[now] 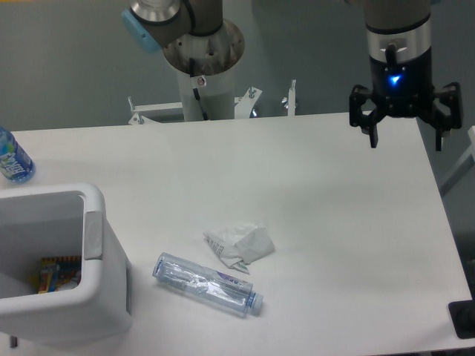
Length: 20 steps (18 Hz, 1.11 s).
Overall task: Place the trash in the trash can
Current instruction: 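Move the open gripper over the crumpled white tissue and descend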
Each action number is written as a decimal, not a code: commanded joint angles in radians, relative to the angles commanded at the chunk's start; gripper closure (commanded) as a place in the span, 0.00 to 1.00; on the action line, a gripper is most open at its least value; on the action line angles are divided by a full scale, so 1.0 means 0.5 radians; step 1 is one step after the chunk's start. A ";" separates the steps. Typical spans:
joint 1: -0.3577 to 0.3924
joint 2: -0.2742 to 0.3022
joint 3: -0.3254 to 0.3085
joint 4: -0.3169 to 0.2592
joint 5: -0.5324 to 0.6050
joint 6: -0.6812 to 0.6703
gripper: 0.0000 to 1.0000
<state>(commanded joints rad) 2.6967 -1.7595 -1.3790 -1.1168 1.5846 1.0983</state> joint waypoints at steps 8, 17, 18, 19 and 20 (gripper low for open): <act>-0.006 0.015 -0.058 0.024 0.009 -0.171 0.00; -0.046 0.003 -0.223 0.251 0.003 -0.353 0.00; -0.052 0.006 -0.270 0.291 0.000 -0.371 0.00; -0.076 0.009 -0.300 0.304 0.006 -0.383 0.00; -0.095 0.006 -0.319 0.304 0.009 -0.402 0.00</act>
<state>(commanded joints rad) 2.6493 -1.7564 -1.5385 -0.9649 1.5892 0.8975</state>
